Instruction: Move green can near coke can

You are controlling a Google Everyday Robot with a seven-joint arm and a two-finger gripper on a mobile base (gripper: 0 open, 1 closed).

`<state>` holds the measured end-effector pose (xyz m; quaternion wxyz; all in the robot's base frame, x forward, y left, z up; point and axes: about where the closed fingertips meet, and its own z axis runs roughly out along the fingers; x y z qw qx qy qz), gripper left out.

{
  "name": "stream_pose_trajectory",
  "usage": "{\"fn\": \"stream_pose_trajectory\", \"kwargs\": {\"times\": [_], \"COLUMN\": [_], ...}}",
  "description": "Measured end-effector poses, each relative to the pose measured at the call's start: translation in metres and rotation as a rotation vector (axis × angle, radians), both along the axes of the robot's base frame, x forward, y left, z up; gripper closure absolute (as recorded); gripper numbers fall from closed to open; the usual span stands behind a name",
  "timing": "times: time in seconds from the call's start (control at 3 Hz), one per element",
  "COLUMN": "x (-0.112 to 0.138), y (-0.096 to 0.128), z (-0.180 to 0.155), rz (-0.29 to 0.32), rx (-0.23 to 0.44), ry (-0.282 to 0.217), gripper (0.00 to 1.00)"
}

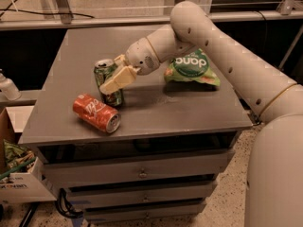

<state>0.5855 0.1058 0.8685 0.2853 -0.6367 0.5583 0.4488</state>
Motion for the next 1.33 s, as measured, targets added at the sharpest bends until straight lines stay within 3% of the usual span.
{"fn": "stream_pose_trajectory", "kwargs": {"times": [0.67,1.0,1.33], "x": [0.0014,0.0014,0.0035], "y": [-0.0012,-0.0013,-0.0044], "z": [0.0003,0.0003,-0.0013], "rz": [0.006,0.006,0.02], "rx": [-0.004,-0.004,-0.012], "ry": [0.008,0.008,0.012], "gripper": [0.16,0.0,0.0]}}
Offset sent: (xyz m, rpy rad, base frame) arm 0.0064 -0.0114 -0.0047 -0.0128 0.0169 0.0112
